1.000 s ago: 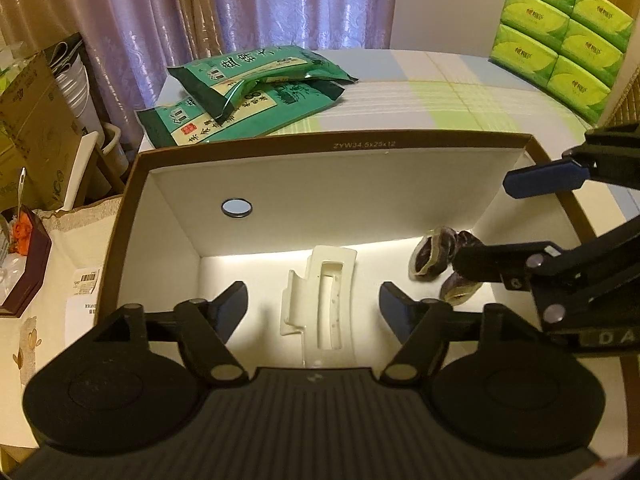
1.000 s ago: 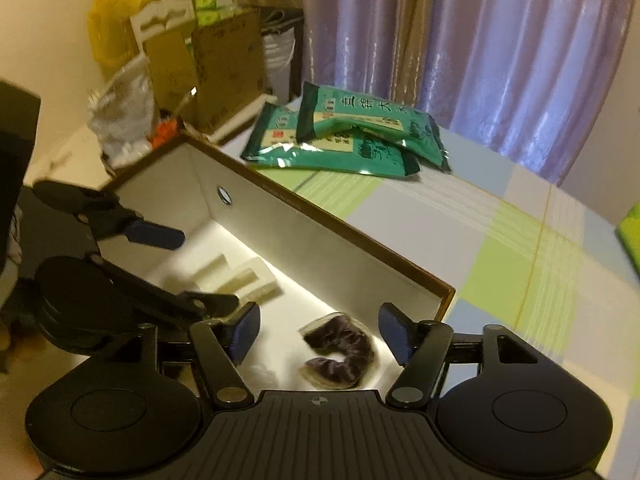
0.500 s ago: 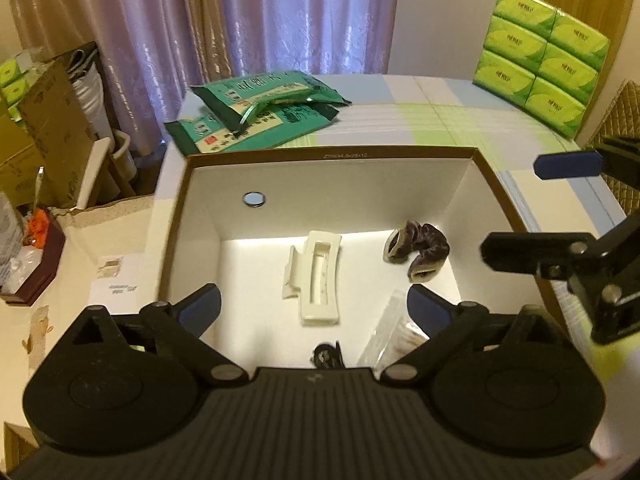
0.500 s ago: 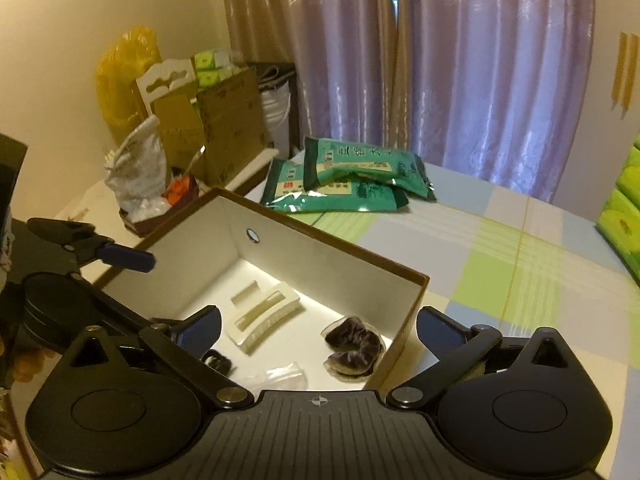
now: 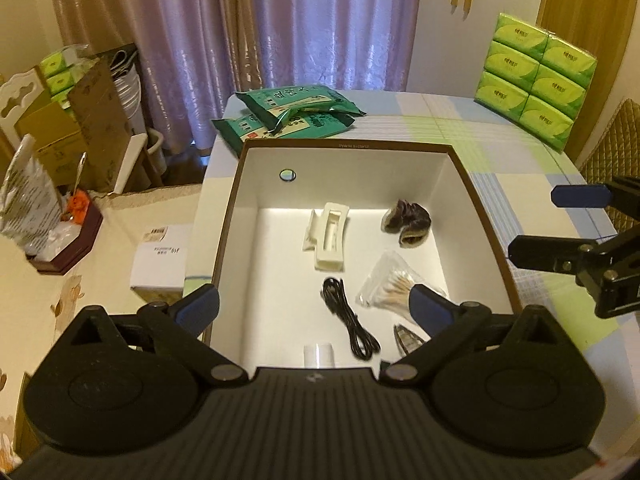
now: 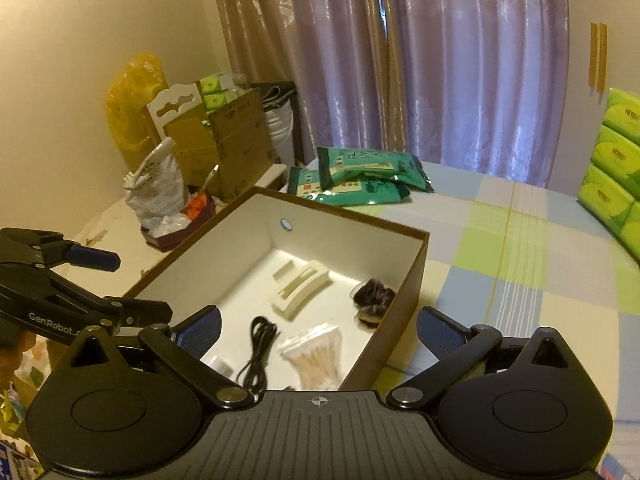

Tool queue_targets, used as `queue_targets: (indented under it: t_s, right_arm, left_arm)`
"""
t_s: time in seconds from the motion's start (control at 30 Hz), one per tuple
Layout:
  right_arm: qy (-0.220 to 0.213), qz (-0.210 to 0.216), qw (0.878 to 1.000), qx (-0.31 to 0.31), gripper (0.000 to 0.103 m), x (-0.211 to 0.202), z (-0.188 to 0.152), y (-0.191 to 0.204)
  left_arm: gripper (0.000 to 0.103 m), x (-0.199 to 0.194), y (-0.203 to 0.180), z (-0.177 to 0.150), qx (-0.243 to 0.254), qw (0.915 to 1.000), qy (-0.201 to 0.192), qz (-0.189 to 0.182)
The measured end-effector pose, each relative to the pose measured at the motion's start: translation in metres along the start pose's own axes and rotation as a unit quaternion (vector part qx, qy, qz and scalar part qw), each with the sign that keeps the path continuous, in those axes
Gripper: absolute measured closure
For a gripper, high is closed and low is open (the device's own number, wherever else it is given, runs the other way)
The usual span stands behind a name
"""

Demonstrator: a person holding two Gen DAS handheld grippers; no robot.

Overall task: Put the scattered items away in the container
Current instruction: 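Withdraw both tools from the box toward the bottle and toothpick box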

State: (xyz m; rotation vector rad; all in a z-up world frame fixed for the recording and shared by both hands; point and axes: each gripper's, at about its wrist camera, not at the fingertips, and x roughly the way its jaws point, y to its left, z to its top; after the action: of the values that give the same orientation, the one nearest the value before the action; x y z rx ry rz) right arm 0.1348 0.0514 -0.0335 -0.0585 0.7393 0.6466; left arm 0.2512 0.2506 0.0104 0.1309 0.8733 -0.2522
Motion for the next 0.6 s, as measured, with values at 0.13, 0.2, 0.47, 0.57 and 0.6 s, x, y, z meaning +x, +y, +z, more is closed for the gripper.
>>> queue_targets:
  t_s: [0.13, 0.2, 0.47, 0.57, 0.6]
  right_arm:
    - [-0.006, 0.012, 1.000, -0.001, 0.002, -0.016, -0.010, 0.008]
    - [-0.006, 0.016, 1.000, -0.006, 0.002, -0.024, -0.016, 0.014]
    - [0.011, 0.037, 0.999, -0.024, 0.002, -0.050, -0.046, 0.026]
    - [0.018, 0.044, 0.998, -0.033, 0.002, -0.059, -0.056, 0.028]
    - [0.020, 0.047, 0.998, -0.035, 0.002, -0.062, -0.059, 0.028]
  left_arm:
    - [0.002, -0.021, -0.006, -0.013, -0.008, 0.9999, -0.005, 0.003]
    - [0.002, -0.030, -0.010, -0.020, -0.014, 0.9999, -0.006, 0.008]
    - [0.001, -0.058, -0.026, -0.055, -0.034, 0.9991, 0.001, 0.024]
    - [0.001, -0.067, -0.034, -0.068, -0.042, 0.9986, 0.005, 0.031]
    - [0.001, -0.070, -0.036, -0.071, -0.045, 0.9984, 0.006, 0.033]
